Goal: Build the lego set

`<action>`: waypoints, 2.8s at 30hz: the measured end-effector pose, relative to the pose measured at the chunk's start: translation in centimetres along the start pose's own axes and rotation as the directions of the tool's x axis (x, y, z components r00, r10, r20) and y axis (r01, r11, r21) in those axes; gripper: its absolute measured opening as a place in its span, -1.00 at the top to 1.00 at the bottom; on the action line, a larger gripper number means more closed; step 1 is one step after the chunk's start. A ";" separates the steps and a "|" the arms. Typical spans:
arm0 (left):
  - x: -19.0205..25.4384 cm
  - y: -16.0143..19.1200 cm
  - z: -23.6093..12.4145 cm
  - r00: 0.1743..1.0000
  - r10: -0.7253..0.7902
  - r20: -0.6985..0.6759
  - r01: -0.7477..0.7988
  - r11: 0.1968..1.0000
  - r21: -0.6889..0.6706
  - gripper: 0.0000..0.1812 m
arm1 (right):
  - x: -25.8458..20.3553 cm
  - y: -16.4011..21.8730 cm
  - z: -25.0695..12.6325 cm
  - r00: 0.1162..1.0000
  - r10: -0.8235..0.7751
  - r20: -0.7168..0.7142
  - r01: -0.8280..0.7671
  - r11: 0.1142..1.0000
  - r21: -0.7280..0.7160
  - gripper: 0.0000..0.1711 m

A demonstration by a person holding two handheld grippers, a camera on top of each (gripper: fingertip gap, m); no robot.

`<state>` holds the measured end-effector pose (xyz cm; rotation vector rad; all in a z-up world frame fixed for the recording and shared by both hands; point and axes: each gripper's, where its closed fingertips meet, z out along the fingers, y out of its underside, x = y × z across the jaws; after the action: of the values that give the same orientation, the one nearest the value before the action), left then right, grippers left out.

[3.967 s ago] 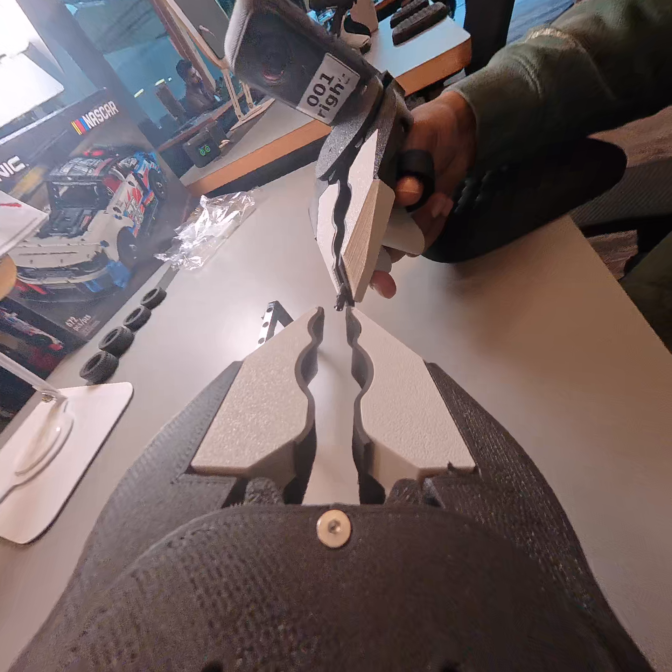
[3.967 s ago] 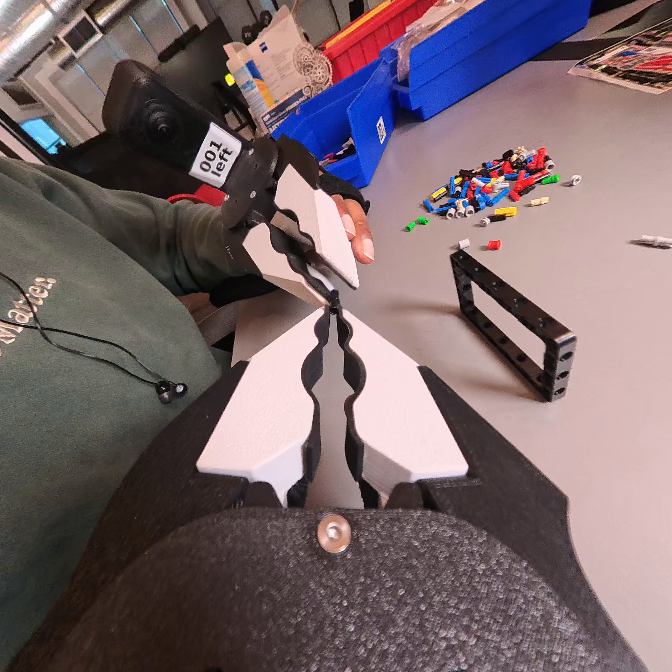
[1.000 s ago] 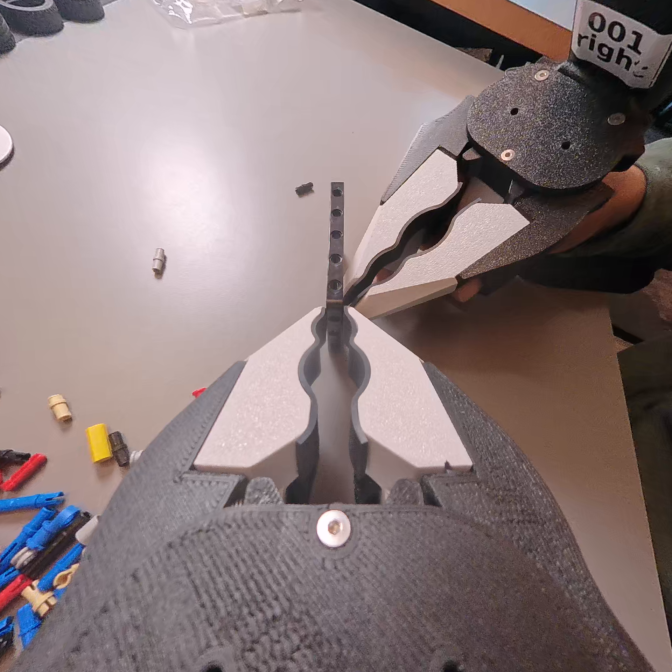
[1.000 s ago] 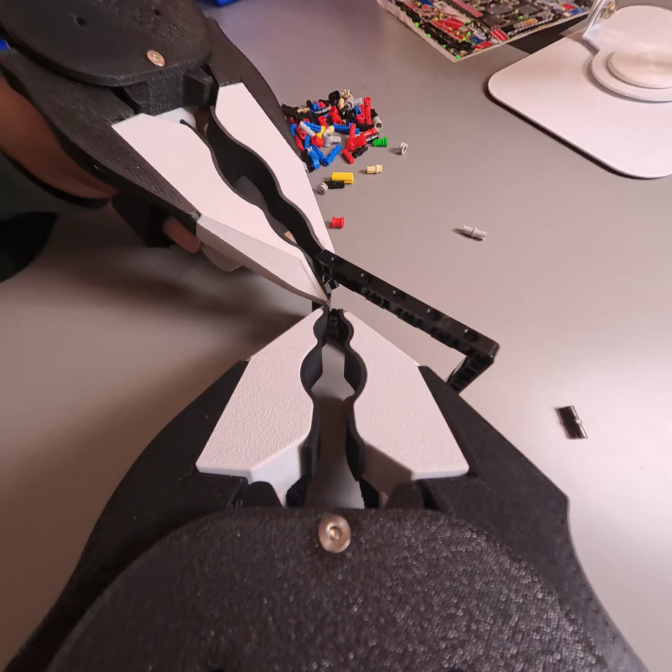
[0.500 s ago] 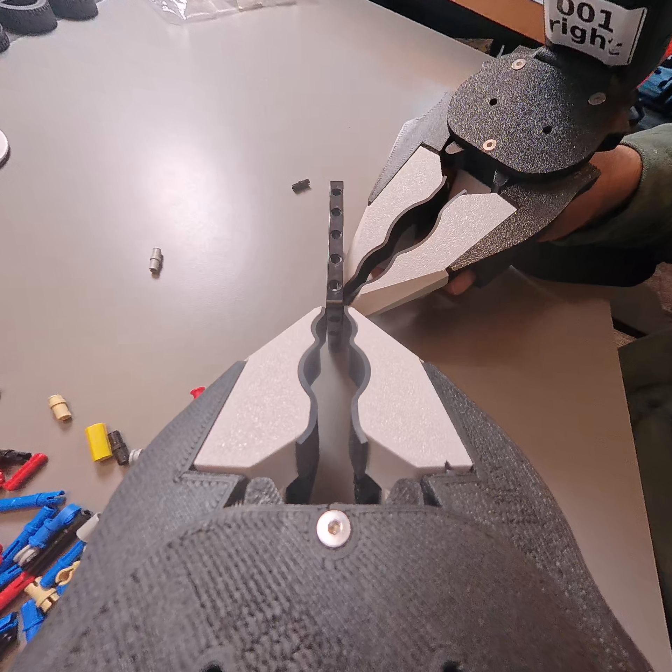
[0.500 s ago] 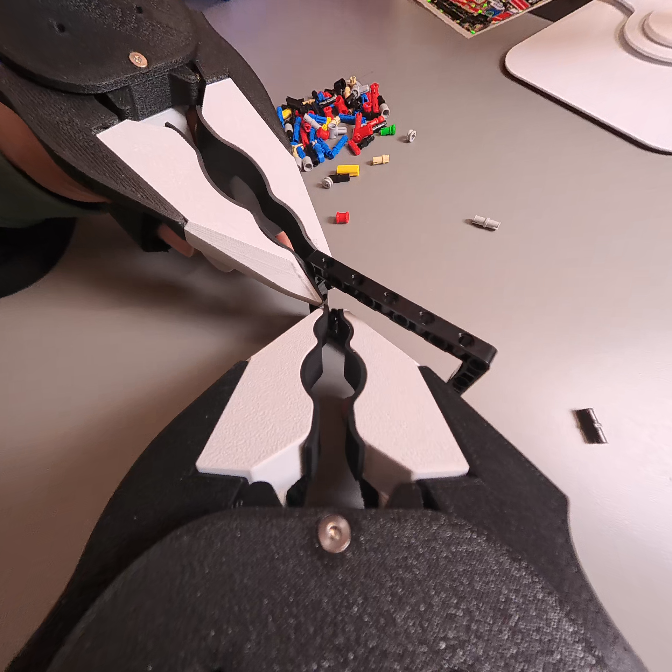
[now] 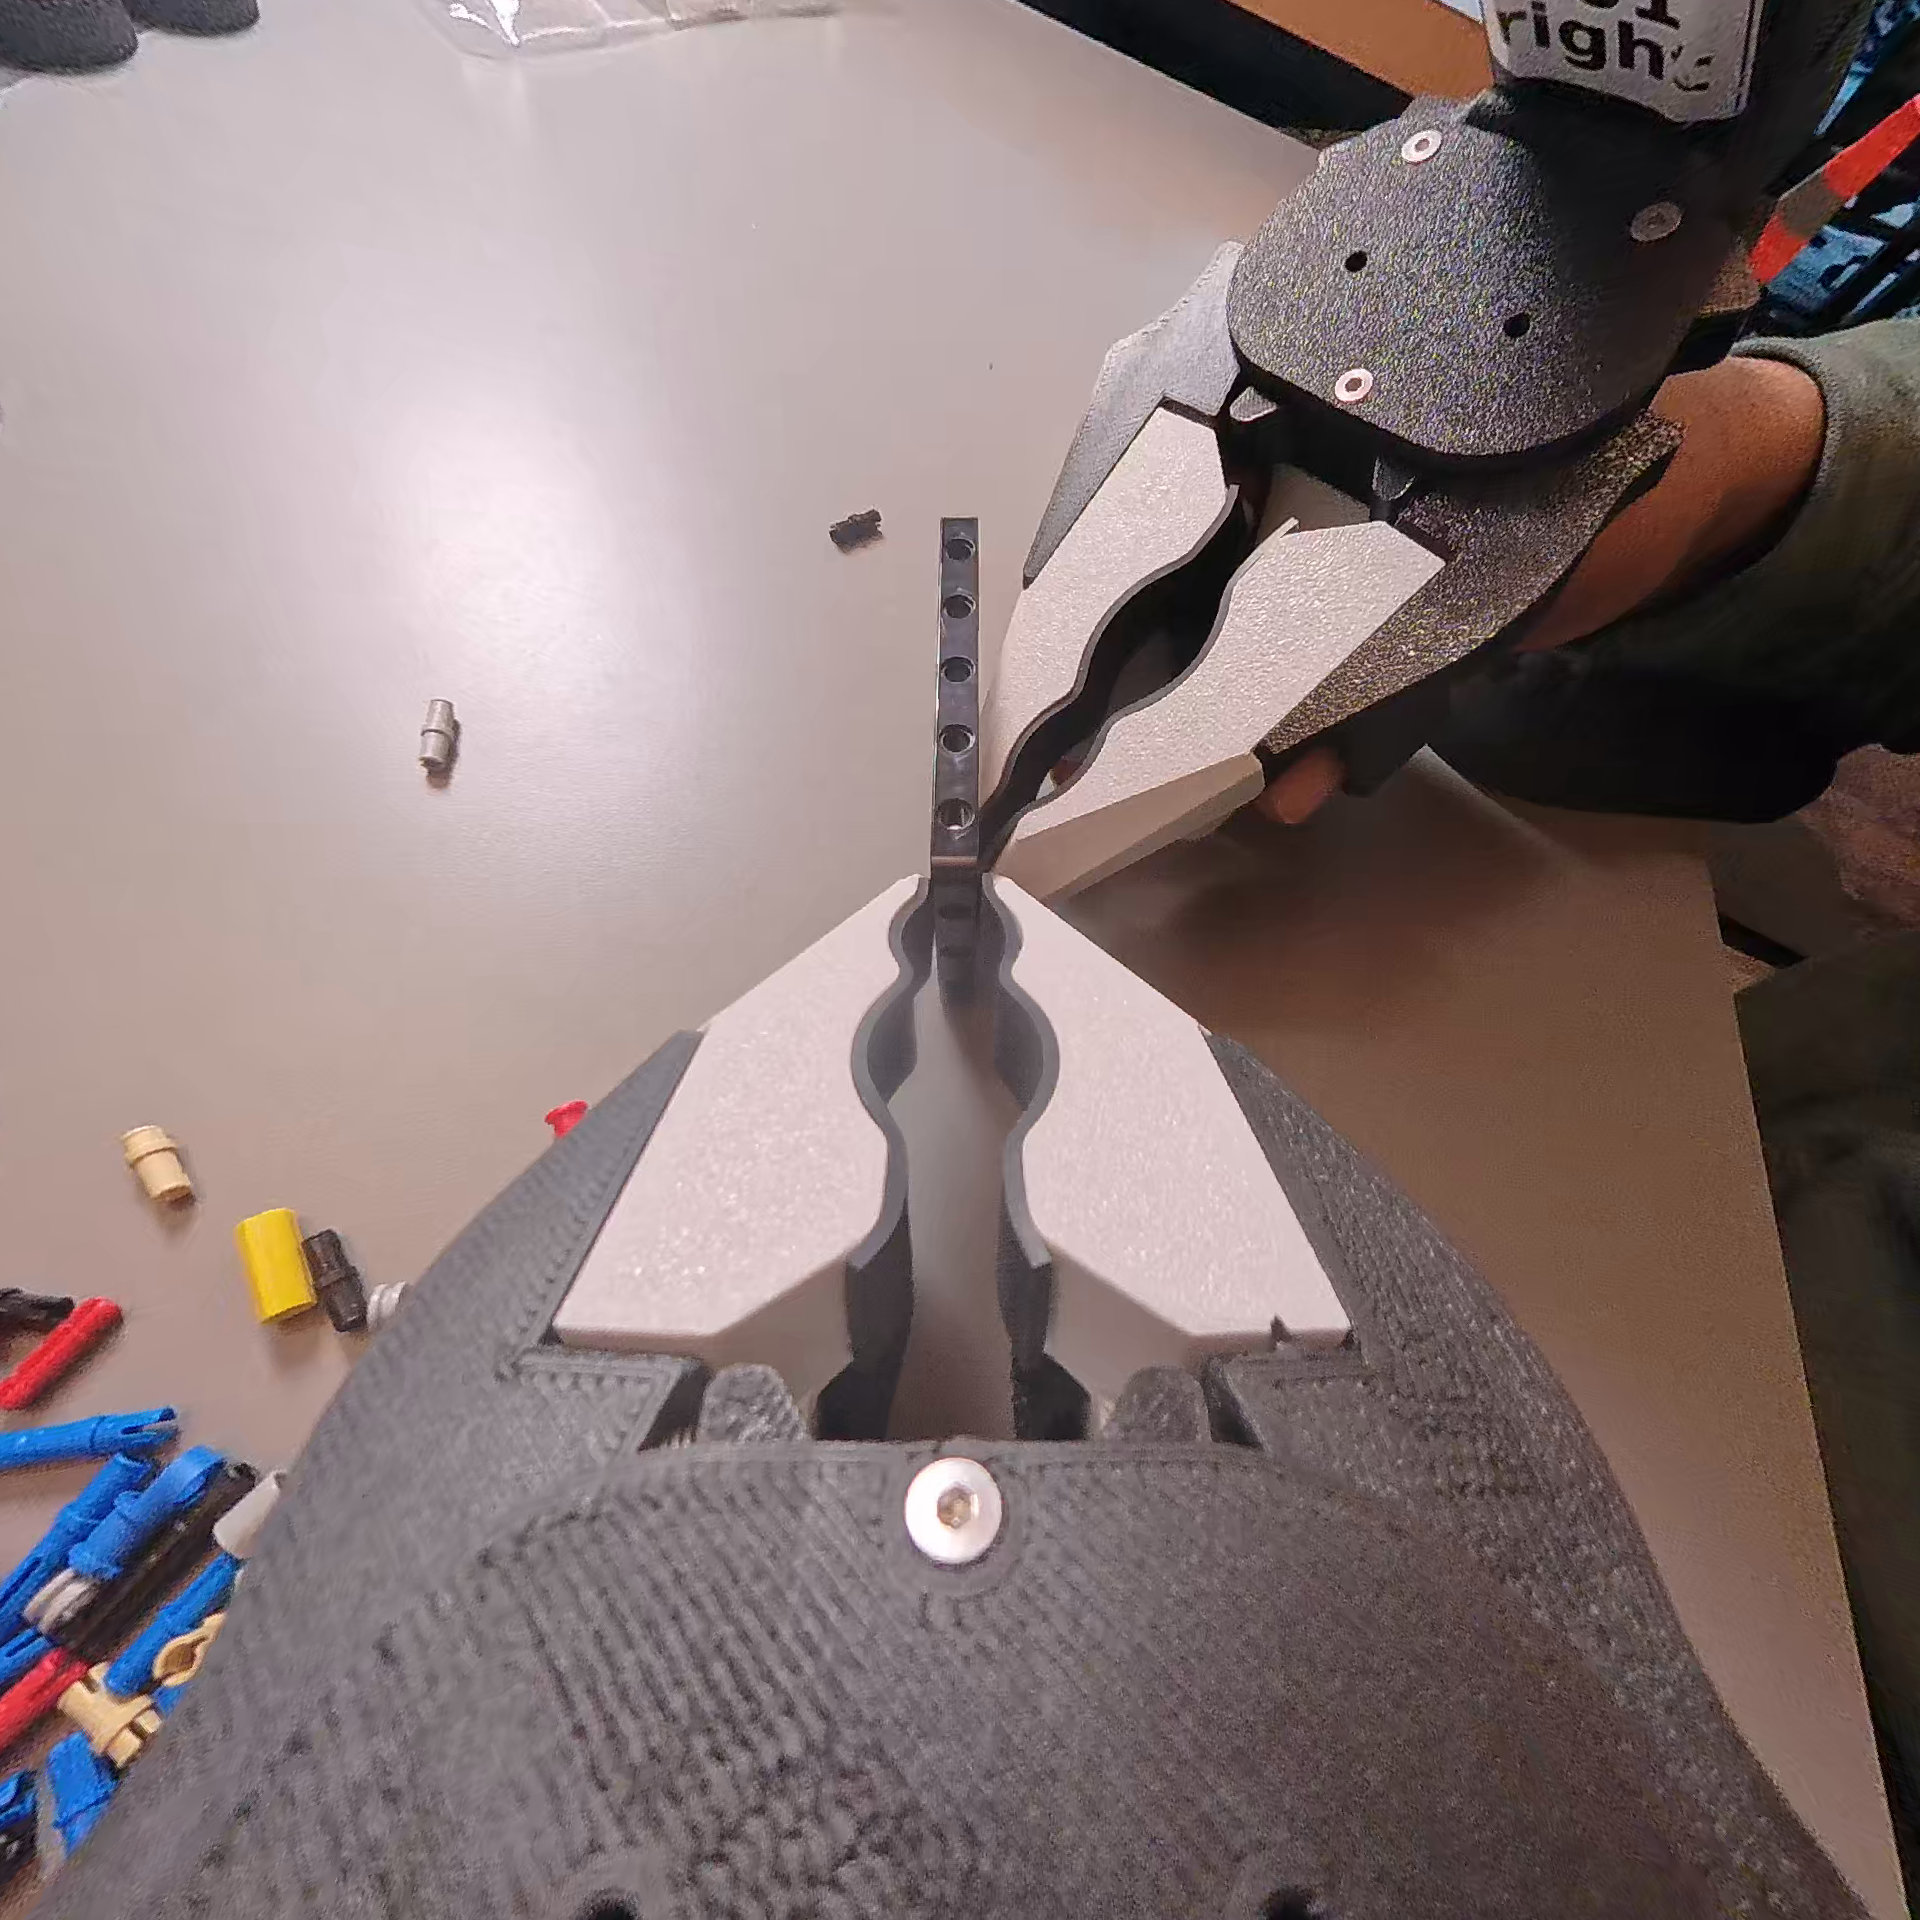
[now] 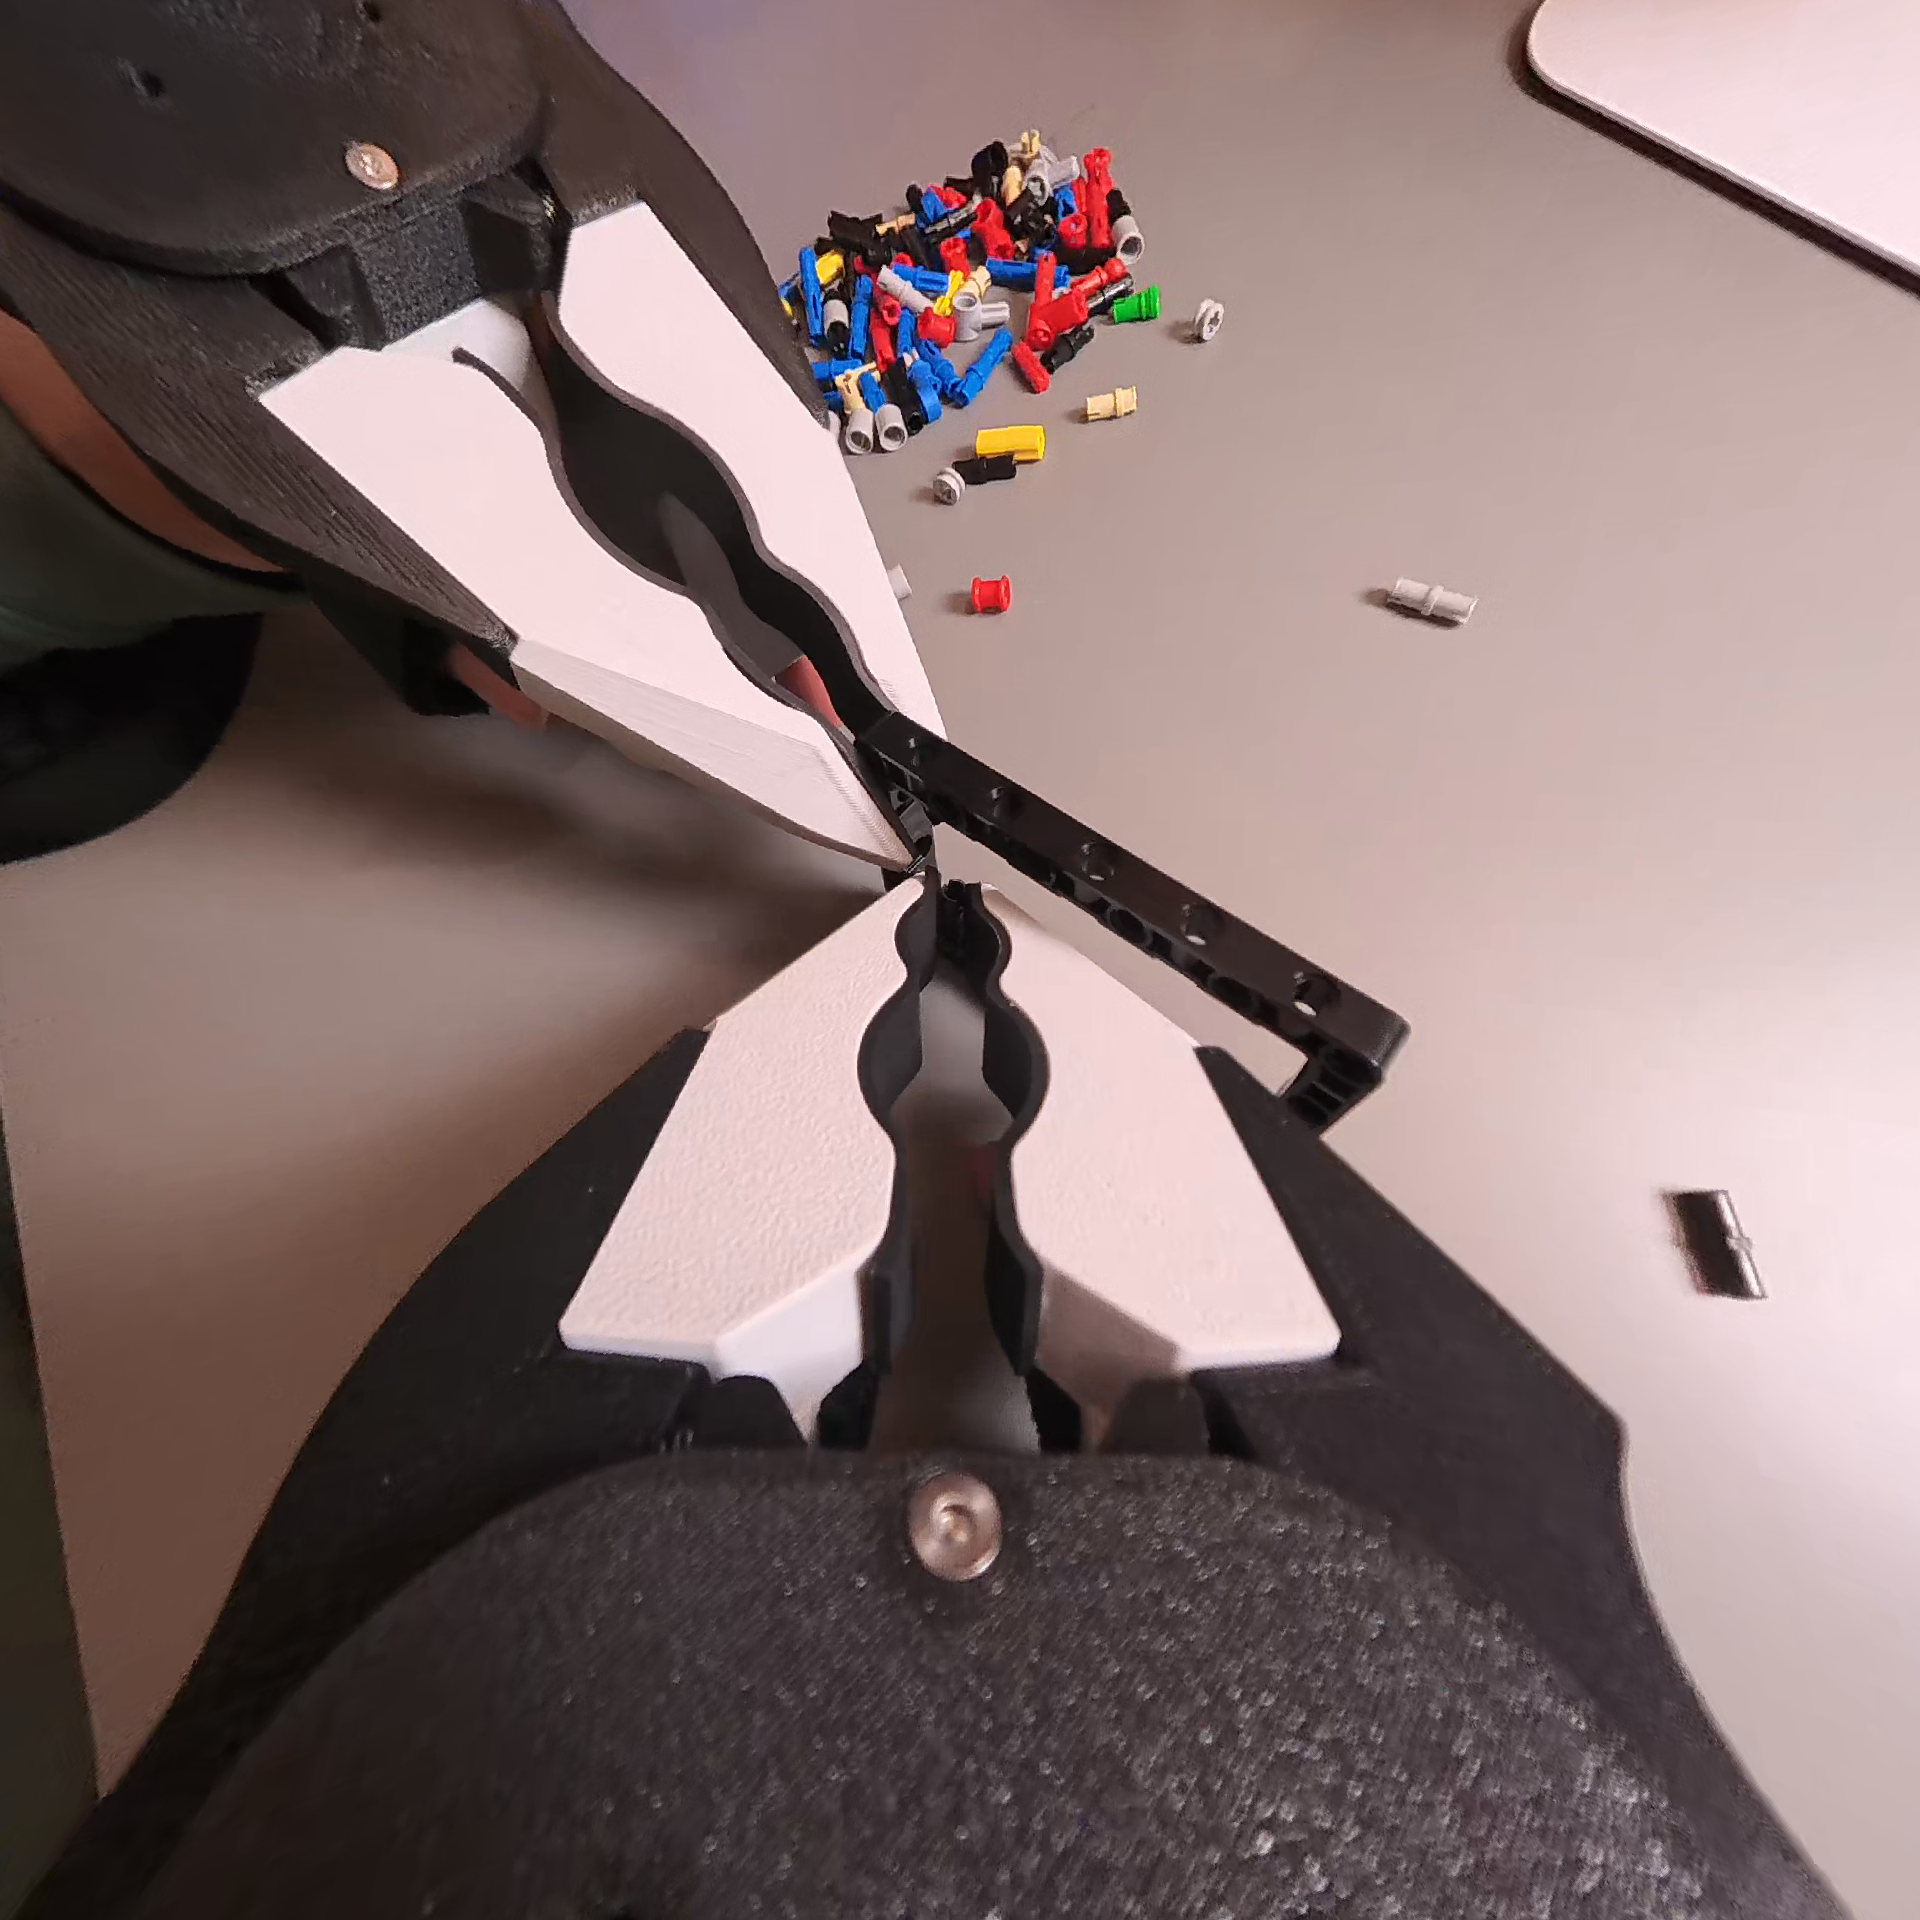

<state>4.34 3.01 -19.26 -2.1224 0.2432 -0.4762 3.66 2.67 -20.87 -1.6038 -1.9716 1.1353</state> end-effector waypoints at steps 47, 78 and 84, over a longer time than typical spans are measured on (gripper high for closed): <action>0.0 0.2 -0.2 0.979 0.090 -0.185 -0.096 0.995 -0.027 0.93 | -0.8 -0.2 0.2 0.968 -0.250 0.021 0.248 0.966 0.066 0.98; -0.1 0.4 -0.3 0.976 0.149 -0.160 -0.162 0.984 -0.072 0.93 | -0.8 0.3 0.3 0.937 -0.334 0.100 0.346 0.923 -0.167 0.98; -0.2 0.4 -0.4 0.977 0.154 -0.148 -0.166 0.983 -0.072 0.93 | -0.8 0.0 0.4 0.917 -0.393 0.059 0.398 0.912 -0.100 0.98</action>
<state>3.97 2.62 -19.44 -2.1319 0.5199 -0.5299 3.58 1.79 -20.98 -1.1545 -2.2832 0.9136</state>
